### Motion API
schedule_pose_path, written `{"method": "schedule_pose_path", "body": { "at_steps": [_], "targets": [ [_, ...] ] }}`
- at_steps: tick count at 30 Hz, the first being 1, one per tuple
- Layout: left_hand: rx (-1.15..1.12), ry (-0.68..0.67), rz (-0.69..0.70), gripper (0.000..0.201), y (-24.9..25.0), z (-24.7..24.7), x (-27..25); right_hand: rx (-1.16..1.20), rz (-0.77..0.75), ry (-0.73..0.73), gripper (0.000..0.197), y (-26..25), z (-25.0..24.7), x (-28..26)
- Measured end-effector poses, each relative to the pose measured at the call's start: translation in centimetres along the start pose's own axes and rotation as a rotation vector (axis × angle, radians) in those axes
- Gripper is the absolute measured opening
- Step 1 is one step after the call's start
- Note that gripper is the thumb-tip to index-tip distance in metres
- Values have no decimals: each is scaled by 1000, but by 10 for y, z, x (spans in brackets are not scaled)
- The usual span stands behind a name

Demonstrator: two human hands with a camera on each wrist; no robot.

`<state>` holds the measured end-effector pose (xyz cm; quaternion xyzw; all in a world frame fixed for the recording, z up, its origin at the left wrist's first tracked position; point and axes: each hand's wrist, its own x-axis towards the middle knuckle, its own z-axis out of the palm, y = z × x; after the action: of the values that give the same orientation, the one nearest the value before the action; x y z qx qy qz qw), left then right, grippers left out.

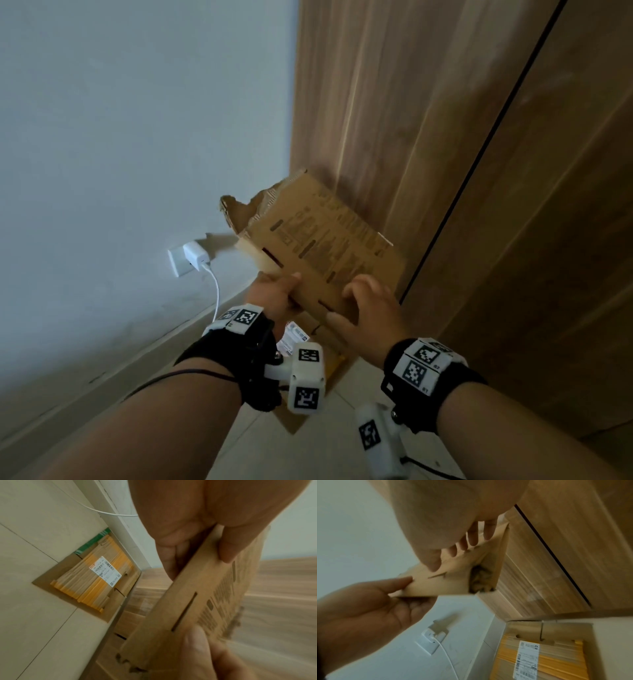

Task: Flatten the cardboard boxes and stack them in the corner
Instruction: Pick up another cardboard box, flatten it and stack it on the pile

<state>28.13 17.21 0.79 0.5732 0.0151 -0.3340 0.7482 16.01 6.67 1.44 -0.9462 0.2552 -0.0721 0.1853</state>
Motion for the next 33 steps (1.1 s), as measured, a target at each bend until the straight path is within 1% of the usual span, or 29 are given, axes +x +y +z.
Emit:
{"method": "schedule_pose_path", "body": {
  "at_steps": [2,4,6,7,11,14,16,17,19,21,24,28,31,33],
  "targets": [
    [-8,20,-27,29,-8,-7,18,30,120,6,43,13,10,10],
    [-21,37,-44,22,-16,-14,32,100,278,-10,53,26,20,21],
    [-6,52,-64,14,-26,-19,47,251,433,-11,66,38,32,33],
    [0,58,-71,14,-30,-21,54,343,492,2,72,43,37,37],
    [18,116,-107,23,-52,-33,82,661,692,60,86,66,65,53],
    [32,141,-126,34,-73,-41,97,855,820,40,94,82,97,61],
    [52,173,-140,41,-89,-50,108,956,879,44,96,94,121,65],
    [50,191,-162,42,-99,-56,115,990,905,37,94,99,133,65],
    [58,205,-212,33,-115,-66,125,1036,942,-12,87,108,152,64],
    [109,205,-259,32,-134,-78,135,1024,981,-91,87,113,171,62],
    [203,223,-331,33,-162,-93,148,993,1032,-133,87,122,198,59],
    [330,226,-409,43,-191,-110,162,944,1074,-196,84,132,225,58],
    [352,247,-456,37,-208,-119,171,915,1089,-234,80,138,243,58],
    [373,260,-482,37,-215,-123,176,909,1081,-269,77,140,255,55]
  ]
}}
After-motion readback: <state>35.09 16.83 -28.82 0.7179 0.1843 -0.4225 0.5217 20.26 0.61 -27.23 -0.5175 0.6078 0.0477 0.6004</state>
